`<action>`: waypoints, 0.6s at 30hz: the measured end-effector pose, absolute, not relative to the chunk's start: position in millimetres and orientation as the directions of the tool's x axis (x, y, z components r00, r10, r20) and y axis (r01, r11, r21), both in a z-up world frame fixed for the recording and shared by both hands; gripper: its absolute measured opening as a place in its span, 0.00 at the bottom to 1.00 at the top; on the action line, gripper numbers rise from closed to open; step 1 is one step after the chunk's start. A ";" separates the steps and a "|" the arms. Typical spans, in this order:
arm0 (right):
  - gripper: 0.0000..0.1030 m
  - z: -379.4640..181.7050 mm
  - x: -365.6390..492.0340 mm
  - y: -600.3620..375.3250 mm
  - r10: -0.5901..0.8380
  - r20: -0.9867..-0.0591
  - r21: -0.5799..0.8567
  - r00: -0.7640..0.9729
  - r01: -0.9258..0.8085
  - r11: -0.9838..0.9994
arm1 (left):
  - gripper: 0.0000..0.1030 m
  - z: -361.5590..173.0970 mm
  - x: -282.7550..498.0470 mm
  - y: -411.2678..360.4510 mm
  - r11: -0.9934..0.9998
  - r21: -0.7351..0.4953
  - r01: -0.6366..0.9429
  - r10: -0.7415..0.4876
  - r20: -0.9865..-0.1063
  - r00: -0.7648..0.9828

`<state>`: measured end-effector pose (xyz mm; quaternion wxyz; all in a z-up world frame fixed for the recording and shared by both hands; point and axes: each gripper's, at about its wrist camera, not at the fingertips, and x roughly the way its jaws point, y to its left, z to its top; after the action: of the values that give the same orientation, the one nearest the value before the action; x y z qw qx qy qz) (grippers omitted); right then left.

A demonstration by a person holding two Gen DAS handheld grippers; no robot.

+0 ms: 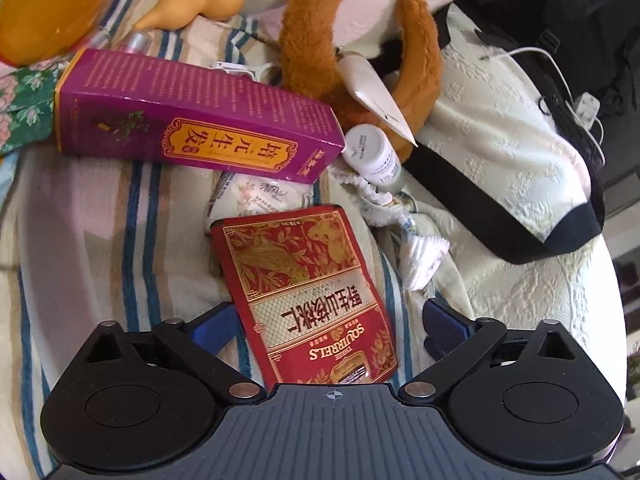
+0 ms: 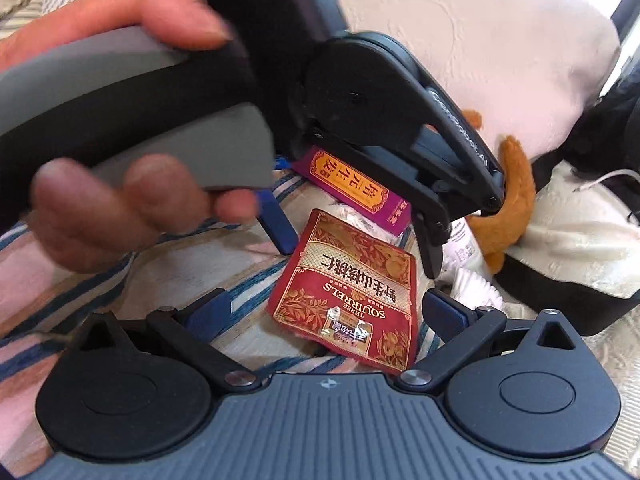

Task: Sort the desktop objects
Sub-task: 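Move the left gripper onto the red Squirrels snack packet and close it, then lift the red packet with the left gripper toward the white basket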

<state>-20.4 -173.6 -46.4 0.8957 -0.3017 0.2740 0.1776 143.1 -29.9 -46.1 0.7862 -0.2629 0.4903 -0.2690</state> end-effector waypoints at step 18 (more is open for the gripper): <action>0.13 -44.6 -26.8 -190.4 0.086 -0.555 -0.400 0.827 -0.356 0.845 | 0.21 -45.9 133.4 -45.7 0.726 -0.661 0.191 -0.679 -0.641 0.358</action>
<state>-26.8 -190.4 -44.6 0.9221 -0.2517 0.2684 0.1197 133.4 -45.7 -45.9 0.7864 -0.2465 0.4943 -0.2765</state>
